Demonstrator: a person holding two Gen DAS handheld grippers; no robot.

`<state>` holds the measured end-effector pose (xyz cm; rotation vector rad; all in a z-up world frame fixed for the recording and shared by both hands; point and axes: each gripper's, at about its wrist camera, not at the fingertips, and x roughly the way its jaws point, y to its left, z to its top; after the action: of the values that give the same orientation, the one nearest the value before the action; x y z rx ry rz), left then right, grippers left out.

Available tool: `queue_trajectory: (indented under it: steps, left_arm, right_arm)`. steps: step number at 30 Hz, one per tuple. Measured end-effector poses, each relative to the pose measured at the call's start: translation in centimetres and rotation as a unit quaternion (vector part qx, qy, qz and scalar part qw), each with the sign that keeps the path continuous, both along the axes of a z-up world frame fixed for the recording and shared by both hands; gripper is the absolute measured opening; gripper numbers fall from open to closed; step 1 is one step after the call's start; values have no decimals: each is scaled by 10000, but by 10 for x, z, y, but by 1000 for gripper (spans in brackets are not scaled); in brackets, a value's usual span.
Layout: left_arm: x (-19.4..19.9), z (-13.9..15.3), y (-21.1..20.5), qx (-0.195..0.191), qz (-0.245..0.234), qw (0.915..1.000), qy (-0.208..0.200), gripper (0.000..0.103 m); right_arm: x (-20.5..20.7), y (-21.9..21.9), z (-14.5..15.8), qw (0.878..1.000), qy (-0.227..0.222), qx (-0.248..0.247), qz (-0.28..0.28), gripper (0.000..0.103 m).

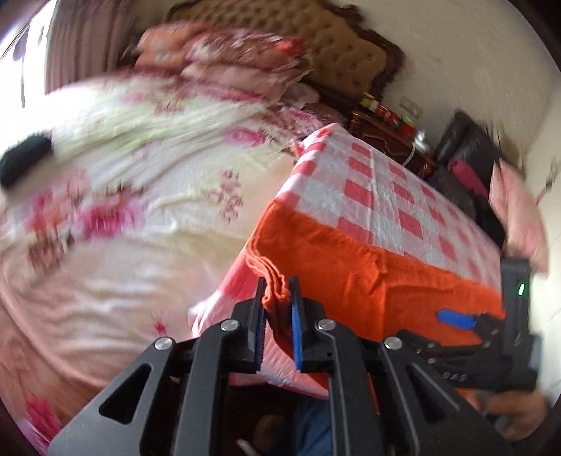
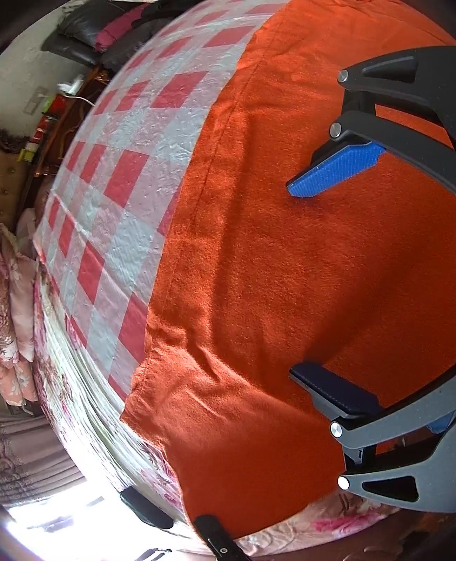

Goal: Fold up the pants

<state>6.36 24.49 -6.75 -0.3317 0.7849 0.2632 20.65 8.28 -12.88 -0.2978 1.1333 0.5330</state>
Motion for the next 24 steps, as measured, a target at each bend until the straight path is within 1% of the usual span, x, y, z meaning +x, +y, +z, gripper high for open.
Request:
queue_trajectory:
  steps: [1,2,3,4,5,6,7,8,9,10,11,12,13,14,15,16,17,18,19,20,22,24]
  left_arm:
    - [5,7,-13,342,-157,9993,-24,12]
    - [10,15,-33,814,-377,9960,-55,12]
    - [14,19,-47,1133,-548,9920,-70,12]
    - [18,23,-70,1618,-811,9834,-96,12]
    - [22,25,-92,2072,-1046,9726,-122,12]
    - [23,24,-111,2405,-1271,9622,-158,12]
    - [24,22,-127,2609,-1466,9540,-175,12]
    - [25,17,-146,2822,-1725,9436,-182,12]
    - [24,10,-163,3047,-1982,9314,-176,12]
    - [22,1,-183,3338,-2242,9155,-156,12]
    - [19,-7,-199,3530,-2445,9030,-128,12]
    - [17,-13,-209,3561,-2600,8975,-107,12]
    - [15,-18,-216,3519,-2709,8960,-76,12]
    - [14,-21,-220,3493,-2779,8949,-56,12]
    - [14,-24,-223,3489,-2843,8930,-33,12]
    - [13,-26,-223,3501,-2877,8914,-16,12]
    - [13,-28,-224,3537,-2903,8892,0,12]
    - [13,-29,-224,3567,-2909,8878,3,12]
    - [14,-29,-223,3574,-2916,8873,1,12]
    - [14,-30,-222,3579,-2930,8866,5,12]
    - [13,-32,-221,3679,-2961,8814,-26,12]
    - [11,-34,-222,3766,-2956,8779,-32,12]
  right_arm:
    - [5,-8,4,9989,314,329,-68,92]
    - [9,-15,7,9967,522,610,-150,92]
    - [16,-25,12,9916,778,987,-311,92]
    - [25,-37,15,9835,1045,1385,-505,92]
    - [36,-54,18,9693,1396,1893,-718,92]
    - [45,-67,18,9537,1715,2324,-844,92]
    - [53,-79,16,9361,2032,2726,-899,92]
    - [57,-85,13,9234,2259,2975,-887,92]
    - [61,-91,8,9071,2543,3248,-834,92]
    - [64,-95,3,8929,2788,3447,-789,92]
    - [66,-100,-4,8763,3040,3658,-766,92]
    - [66,-103,-8,8618,3209,3856,-749,92]
    - [65,-105,-14,8463,3390,4047,-713,92]
    - [64,-104,-18,8355,3534,4153,-679,93]
    - [63,-103,-21,8273,3655,4217,-642,93]
    - [61,-101,-26,8239,3744,4210,-617,93]
    - [61,-99,-28,8240,3773,4183,-612,93]
    - [61,-98,-30,8214,3816,4195,-604,93]
    - [60,-96,-32,8148,3877,4270,-594,93]
    - [61,-96,-32,8125,3890,4299,-605,92]
    - [62,-94,-32,8142,3869,4284,-624,90]
    - [63,-90,-31,8188,3861,4200,-643,81]
